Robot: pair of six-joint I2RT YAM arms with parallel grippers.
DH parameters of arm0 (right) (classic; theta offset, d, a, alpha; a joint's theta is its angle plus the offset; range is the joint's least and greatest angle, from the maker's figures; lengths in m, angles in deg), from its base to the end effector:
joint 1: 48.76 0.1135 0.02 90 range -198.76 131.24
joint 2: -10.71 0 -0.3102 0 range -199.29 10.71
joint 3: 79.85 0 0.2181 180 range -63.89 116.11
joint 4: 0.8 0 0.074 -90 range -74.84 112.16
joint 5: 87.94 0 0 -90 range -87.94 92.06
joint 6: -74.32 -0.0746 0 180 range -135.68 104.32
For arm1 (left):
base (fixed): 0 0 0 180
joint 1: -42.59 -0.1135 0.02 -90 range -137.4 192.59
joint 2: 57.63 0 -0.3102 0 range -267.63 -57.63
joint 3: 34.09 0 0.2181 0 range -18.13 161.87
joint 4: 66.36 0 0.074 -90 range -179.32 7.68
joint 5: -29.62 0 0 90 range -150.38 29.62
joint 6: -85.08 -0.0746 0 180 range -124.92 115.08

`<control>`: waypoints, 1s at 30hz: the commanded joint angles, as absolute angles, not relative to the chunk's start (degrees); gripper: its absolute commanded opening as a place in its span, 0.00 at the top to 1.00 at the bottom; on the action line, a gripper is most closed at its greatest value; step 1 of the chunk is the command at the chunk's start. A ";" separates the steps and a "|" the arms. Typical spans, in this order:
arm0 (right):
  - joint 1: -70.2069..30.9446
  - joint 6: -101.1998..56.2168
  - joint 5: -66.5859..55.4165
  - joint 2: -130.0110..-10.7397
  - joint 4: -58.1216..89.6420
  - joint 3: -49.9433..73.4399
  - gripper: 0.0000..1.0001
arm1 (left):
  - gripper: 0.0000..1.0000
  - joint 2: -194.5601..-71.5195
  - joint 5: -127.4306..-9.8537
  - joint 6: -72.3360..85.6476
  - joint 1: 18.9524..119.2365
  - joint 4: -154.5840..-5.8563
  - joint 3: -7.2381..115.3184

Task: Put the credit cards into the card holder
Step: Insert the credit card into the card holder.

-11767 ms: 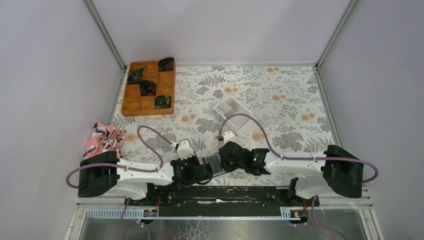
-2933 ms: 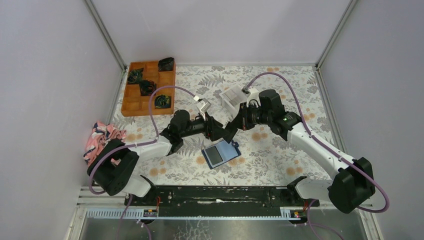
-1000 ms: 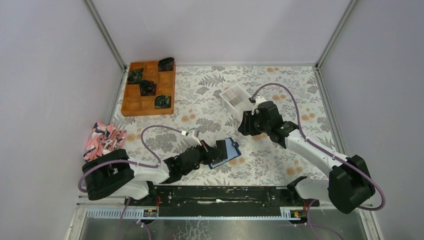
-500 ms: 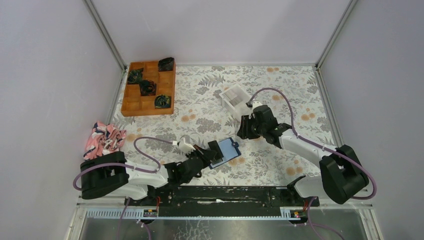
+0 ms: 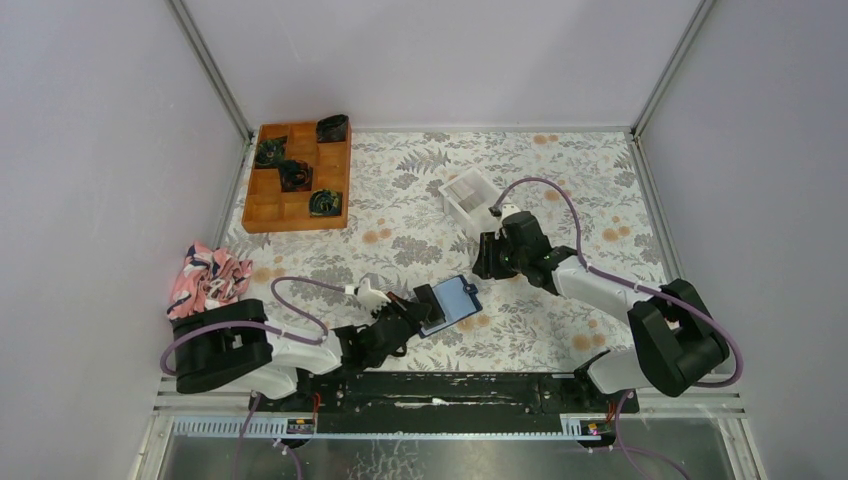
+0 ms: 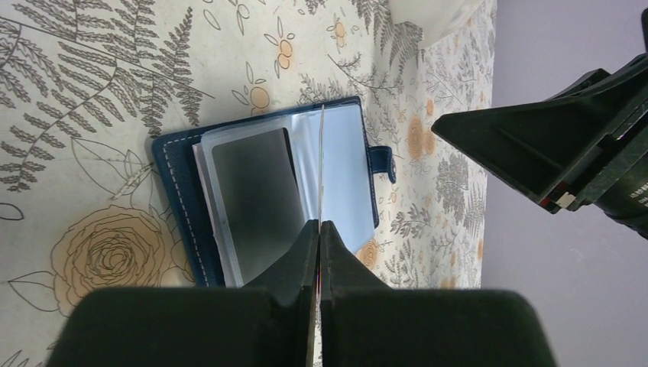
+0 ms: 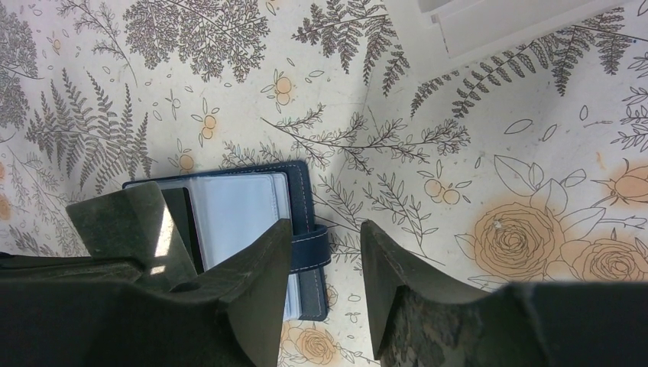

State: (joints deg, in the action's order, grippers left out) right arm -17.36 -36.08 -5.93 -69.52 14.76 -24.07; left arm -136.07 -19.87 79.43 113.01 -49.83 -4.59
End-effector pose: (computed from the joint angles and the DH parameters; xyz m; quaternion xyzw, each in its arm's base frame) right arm 0.2329 0.1543 0.2339 -0.1160 0.8972 0.2409 0.3516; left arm 0.1165 -0.1830 0.1829 -0.2652 0.7959 -0.3747 0.3948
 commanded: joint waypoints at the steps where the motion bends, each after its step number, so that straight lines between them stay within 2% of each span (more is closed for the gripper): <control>1: -16.76 -36.32 -4.80 -70.19 12.53 -24.11 0.55 | 1.00 -137.66 -18.20 80.86 113.31 -48.45 -4.54; 23: -16.77 -36.59 -5.21 -73.03 11.27 -25.19 0.56 | 1.00 -143.30 -22.46 86.66 113.20 -34.40 -7.98; 30: -16.77 -36.77 -5.28 -73.23 10.93 -25.73 0.56 | 1.00 -144.39 -22.98 86.96 113.26 -33.94 -7.76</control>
